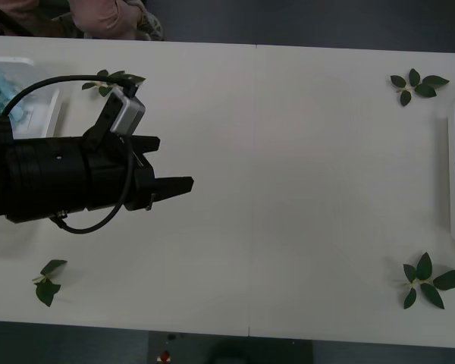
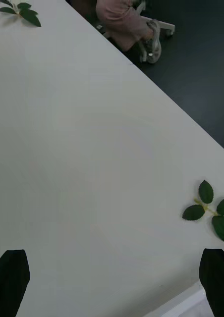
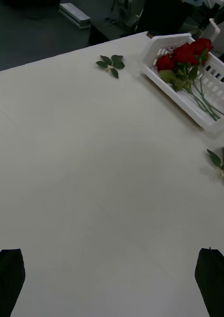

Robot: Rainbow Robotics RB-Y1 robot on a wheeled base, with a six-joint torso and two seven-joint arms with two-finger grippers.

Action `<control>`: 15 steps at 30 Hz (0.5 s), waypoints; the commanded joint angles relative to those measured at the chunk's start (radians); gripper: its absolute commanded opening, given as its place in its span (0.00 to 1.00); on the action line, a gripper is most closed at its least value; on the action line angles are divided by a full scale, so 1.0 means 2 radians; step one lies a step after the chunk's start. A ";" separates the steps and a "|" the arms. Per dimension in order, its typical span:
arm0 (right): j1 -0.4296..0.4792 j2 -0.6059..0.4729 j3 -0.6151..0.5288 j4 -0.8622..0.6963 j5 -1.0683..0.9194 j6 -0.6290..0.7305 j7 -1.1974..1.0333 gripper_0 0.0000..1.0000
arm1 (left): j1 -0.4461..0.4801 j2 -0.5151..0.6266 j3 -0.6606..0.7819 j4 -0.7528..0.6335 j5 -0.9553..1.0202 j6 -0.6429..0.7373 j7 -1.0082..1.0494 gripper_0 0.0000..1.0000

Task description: Put the red flowers into the right box and the blue flowers into the left box

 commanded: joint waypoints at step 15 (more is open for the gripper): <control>-0.038 0.074 0.027 -0.005 -0.067 0.104 0.007 1.00 | -0.067 -0.004 -0.027 0.042 0.036 0.006 -0.091 1.00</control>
